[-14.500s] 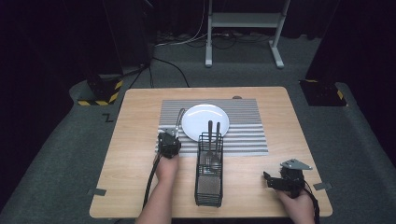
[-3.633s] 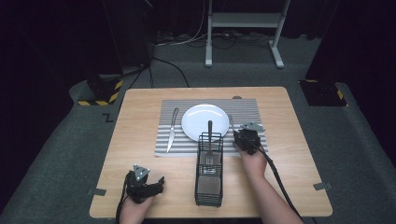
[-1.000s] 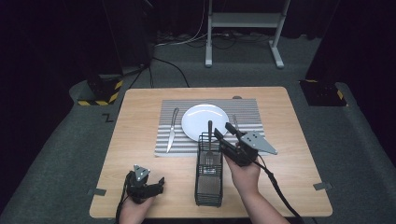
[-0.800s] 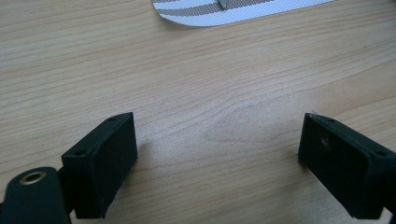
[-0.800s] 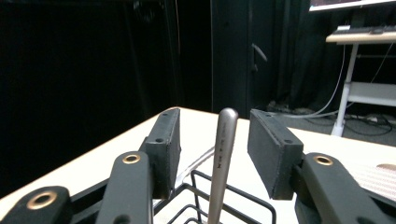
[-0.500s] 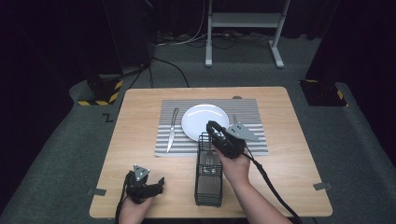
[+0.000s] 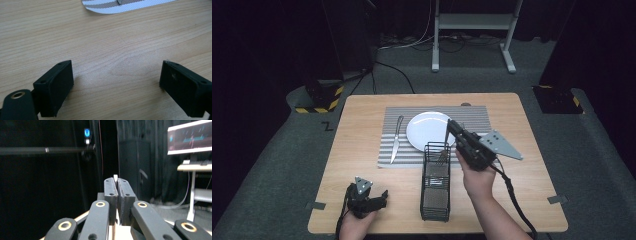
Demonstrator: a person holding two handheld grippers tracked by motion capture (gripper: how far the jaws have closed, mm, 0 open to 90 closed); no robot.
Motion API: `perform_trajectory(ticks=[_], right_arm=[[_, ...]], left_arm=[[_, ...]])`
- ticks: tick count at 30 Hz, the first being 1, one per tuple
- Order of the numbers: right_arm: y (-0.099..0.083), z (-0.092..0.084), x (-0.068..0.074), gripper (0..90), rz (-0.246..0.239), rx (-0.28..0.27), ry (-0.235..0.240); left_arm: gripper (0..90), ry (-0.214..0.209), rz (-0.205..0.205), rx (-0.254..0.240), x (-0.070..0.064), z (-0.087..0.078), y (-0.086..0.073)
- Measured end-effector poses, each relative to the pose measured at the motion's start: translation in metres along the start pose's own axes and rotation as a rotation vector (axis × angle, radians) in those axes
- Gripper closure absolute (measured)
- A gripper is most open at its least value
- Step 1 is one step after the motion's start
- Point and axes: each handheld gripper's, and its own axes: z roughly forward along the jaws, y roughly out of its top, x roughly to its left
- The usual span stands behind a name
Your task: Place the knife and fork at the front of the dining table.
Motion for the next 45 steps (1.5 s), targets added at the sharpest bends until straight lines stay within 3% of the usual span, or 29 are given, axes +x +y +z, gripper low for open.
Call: perform_trajectory(ticks=[4, 7, 8, 14, 18, 23, 32, 40, 45], right_arm=[[0.024, -0.02, -0.009, 87.3, -0.022, -0.056, -0.034], [0.029, -0.032, -0.023, 87.4, -0.056, -0.069, -0.094], [0.028, -0.035, -0.029, 87.4, -0.048, -0.067, -0.103], [0.003, -0.047, -0.072, 87.4, -0.057, 0.003, -0.195], [-0.023, -0.048, -0.098, 87.4, -0.054, 0.064, -0.215], [-0.05, -0.043, -0.126, 87.4, -0.074, 0.131, -0.258], [-0.069, -0.022, -0.149, 87.3, -0.056, 0.151, -0.273], [-0.079, 0.015, -0.173, 86.9, 0.001, 0.196, -0.286], [-0.093, 0.042, -0.192, 86.5, 0.043, 0.257, -0.317]], left_arm=[[11.7, -0.002, 0.0, -0.001, 0.0, 0.0, 0.0], [11.7, -0.005, 0.002, 0.0, 0.0, 0.0, 0.0], [11.7, -0.005, 0.002, 0.0, 0.0, 0.0, 0.0], [12.0, 0.001, 0.002, -0.005, -0.002, -0.001, -0.002], [11.8, 0.006, 0.001, -0.004, -0.002, -0.002, -0.002], [11.8, 0.016, 0.003, -0.008, -0.003, -0.002, -0.002], [12.0, 0.019, 0.002, -0.009, -0.004, -0.003, -0.003], [11.9, 0.017, -0.003, -0.011, -0.003, -0.003, -0.003], [11.8, 0.011, -0.011, -0.007, -0.001, -0.003, -0.003]])
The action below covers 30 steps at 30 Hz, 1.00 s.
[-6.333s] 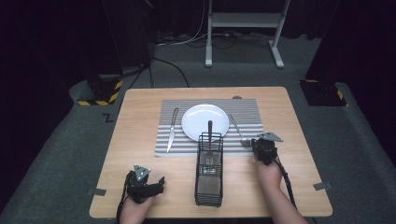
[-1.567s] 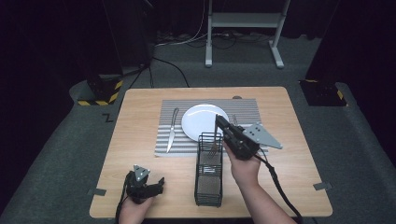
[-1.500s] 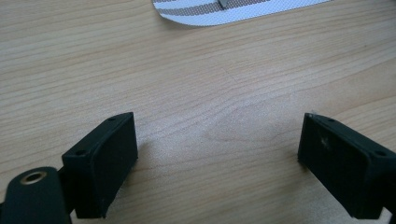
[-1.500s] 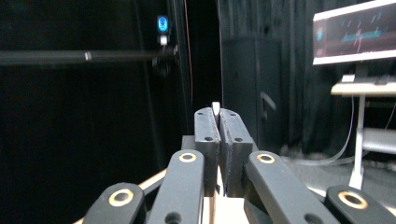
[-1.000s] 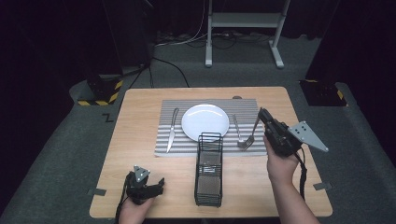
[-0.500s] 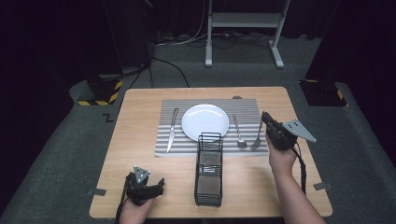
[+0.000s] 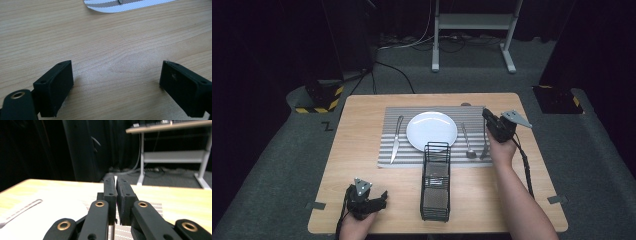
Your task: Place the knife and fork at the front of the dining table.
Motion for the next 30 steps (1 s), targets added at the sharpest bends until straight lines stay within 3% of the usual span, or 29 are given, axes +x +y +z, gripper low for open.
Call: perform_trajectory(ticks=[3, 7, 11, 15, 19, 23, 30], right_arm=[[-0.005, 0.02, -0.006, 86.4, 0.018, 0.049, -0.017], [-0.01, 0.033, -0.012, 85.5, 0.042, 0.092, -0.034], [-0.012, 0.035, -0.012, 76.5, 0.038, 0.107, -0.039], [-0.011, 0.029, -0.006, 76.3, 0.013, 0.101, -0.037], [-0.017, 0.016, 0.002, 76.0, -0.019, 0.114, -0.048], [-0.024, 0.0, 0.003, 75.3, -0.01, 0.125, -0.04], [-0.041, -0.06, 0.014, 59.3, -0.02, 0.146, -0.015]], left_arm=[[11.8, -0.002, 0.003, 0.002, 0.0, 0.0, 0.0], [11.8, -0.008, 0.005, 0.0, 0.0, 0.0, 0.0], [11.8, -0.014, 0.004, -0.006, 0.0, 0.0, 0.0], [11.6, -0.016, 0.009, -0.009, 0.0, 0.0, 0.0], [11.6, -0.018, 0.012, -0.011, 0.0, 0.0, 0.0], [11.6, -0.019, 0.022, -0.011, -0.001, -0.001, 0.0], [11.6, -0.01, 0.055, -0.004, -0.004, 0.001, 0.001]])
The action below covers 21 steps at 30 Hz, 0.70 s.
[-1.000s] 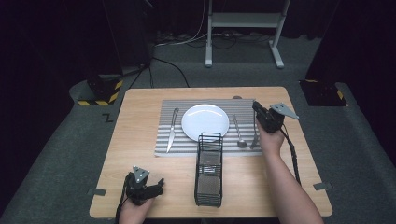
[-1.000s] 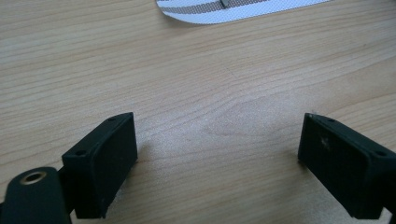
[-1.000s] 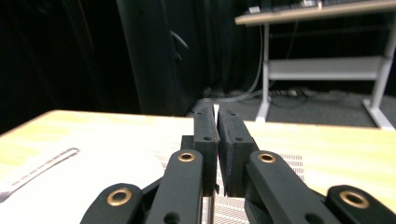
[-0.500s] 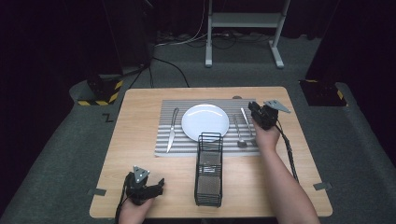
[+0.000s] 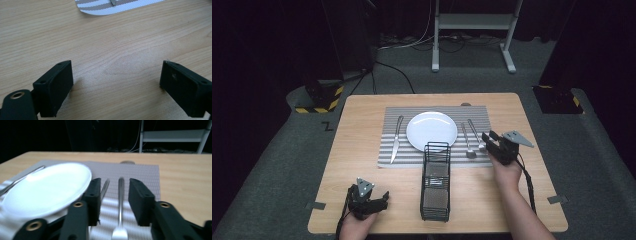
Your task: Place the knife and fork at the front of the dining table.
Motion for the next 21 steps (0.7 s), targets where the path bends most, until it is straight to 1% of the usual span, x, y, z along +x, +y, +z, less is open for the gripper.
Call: perform_trajectory(ticks=[2, 3, 5, 6, 9, 10, 11, 12, 13, 14, 15, 16, 17, 20, 21], right_arm=[[-0.01, -0.015, 0.003, 54.6, -0.002, 0.012, 0.002], [-0.014, -0.021, 0.005, 50.7, -0.009, 0.025, -0.001], [-0.024, -0.033, 0.007, 45.5, -0.007, 0.064, 0.005], [-0.029, -0.038, 0.008, 43.1, -0.018, 0.083, 0.003], [-0.04, -0.051, 0.011, 34.4, -0.044, 0.162, -0.007], [-0.045, -0.058, 0.013, 30.9, -0.039, 0.208, -0.008], [-0.045, -0.058, 0.013, 30.9, -0.039, 0.208, -0.008], [-0.054, -0.069, 0.015, 28.0, -0.049, 0.261, -0.019], [-0.057, -0.072, 0.015, 26.8, -0.063, 0.281, -0.025], [-0.059, -0.074, 0.015, 24.1, -0.063, 0.312, -0.027], [-0.06, -0.074, 0.016, 22.9, -0.046, 0.342, -0.033], [-0.06, -0.074, 0.016, 23.0, -0.04, 0.361, -0.047], [-0.06, -0.074, 0.017, 23.0, -0.037, 0.36, -0.053], [-0.059, -0.074, 0.018, 22.5, -0.047, 0.349, -0.05], [-0.059, -0.074, 0.017, 22.4, -0.041, 0.352, -0.051]], left_arm=[[11.5, 0.002, 0.001, 0.0, 0.0, 0.0, 0.0], [11.4, 0.003, 0.001, 0.0, 0.0, 0.0, 0.0], [11.3, 0.004, -0.002, 0.0, -0.001, 0.0, 0.0], [11.2, 0.006, -0.002, -0.001, -0.001, 0.0, 0.0], [11.2, 0.006, -0.003, 0.002, -0.001, 0.0, 0.0], [11.2, 0.005, -0.007, 0.001, -0.001, 0.0, 0.0], [11.2, 0.002, -0.011, 0.003, 0.0, 0.001, 0.0], [11.2, 0.0, -0.016, 0.004, 0.0, 0.001, 0.0], [11.3, -0.002, -0.015, 0.004, 0.0, 0.001, 0.0], [11.3, -0.002, -0.015, 0.006, 0.0, 0.001, 0.0], [11.3, -0.003, -0.02, 0.007, 0.001, 0.001, 0.0], [11.2, -0.005, -0.023, 0.008, 0.001, 0.001, 0.0], [11.2, -0.006, -0.022, 0.011, 0.001, 0.001, 0.0], [11.2, -0.01, -0.025, 0.012, 0.001, 0.001, 0.0], [11.2, -0.011, -0.026, 0.012, 0.002, 0.001, 0.0]])
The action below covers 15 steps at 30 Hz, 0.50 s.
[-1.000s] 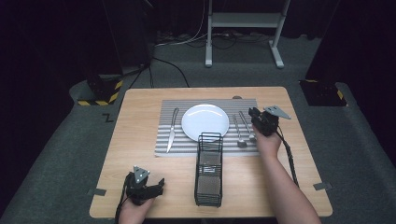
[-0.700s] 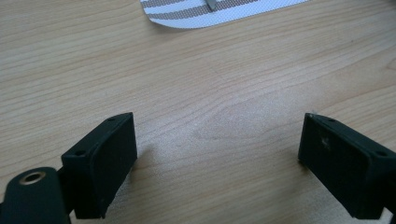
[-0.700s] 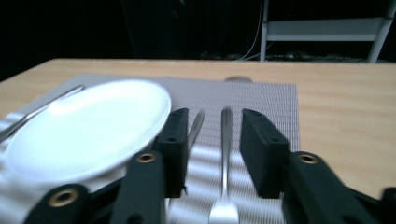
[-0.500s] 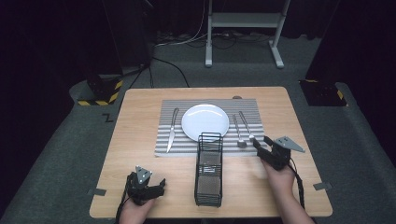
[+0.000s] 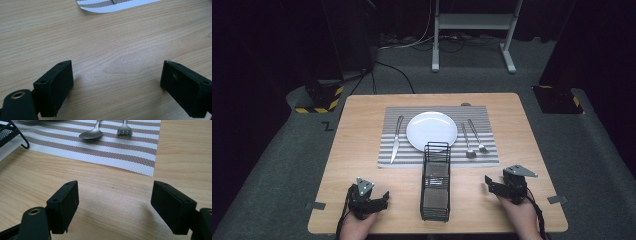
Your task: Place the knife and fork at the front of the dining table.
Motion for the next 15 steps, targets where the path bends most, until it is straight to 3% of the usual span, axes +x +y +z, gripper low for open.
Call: perform_trajectory(ticks=[8, 15], right_arm=[[-0.0038, 0.0012, -0.0007, 22.3, -0.007, 0.003, -0.012], [-0.005, 0.0003, -0.0038, 22.0, 0.018, 0.014, -0.02]], left_arm=[[11.1, -0.003, 0.004, 0.0, 0.0, 0.0007, 0.0007], [11.1, -0.016, 0.006, -0.001, 0.0002, 0.0034, 0.0032]])
